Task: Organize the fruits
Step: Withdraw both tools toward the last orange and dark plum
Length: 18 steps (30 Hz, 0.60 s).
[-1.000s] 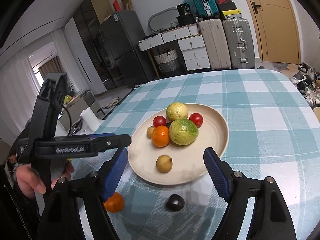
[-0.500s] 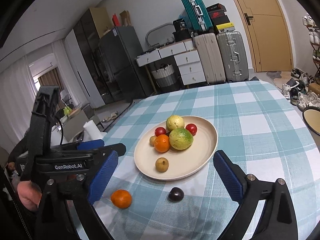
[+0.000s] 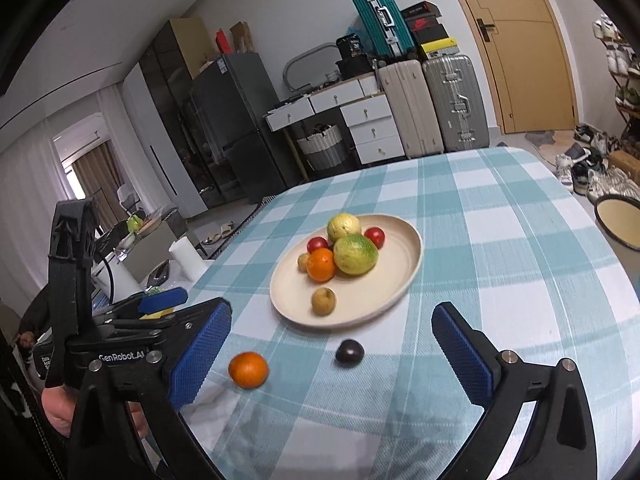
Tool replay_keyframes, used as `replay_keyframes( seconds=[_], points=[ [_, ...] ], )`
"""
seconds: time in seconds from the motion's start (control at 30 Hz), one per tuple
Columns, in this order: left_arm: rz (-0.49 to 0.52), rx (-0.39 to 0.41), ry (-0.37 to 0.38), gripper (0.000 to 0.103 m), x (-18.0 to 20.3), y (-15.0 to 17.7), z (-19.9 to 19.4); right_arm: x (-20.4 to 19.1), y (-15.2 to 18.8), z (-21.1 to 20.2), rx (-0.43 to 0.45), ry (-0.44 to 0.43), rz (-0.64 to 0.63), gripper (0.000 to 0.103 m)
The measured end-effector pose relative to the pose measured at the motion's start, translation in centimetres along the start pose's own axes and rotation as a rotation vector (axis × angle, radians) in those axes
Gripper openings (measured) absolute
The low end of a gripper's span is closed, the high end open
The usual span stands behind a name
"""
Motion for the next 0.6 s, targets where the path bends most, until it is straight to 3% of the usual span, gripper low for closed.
replay_keyframes(
  seconds=[0.37, 0.6],
  points=[
    [-0.011, -0.11, 0.0, 0.102, -0.9, 3.8, 3.3, 1.5, 2.8, 0.2, -0.058, 0.027, 0.094, 0.103],
    [-0.013, -0.152, 0.081, 0.1, 0.1, 4.7, 4.3, 1.7, 3.9, 1.2, -0.098, 0.043, 0.104, 0.103]
  ],
)
Point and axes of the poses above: each gripper's, at about its wrist camera, not at the fingertips, and z roughly the way its jaws point, x to its right, y to its underside, the point moved 9 cm from there along z, roughly the way its jaws point, and after that the axes turned 13 degrees about -y, right-handed, at the moved point
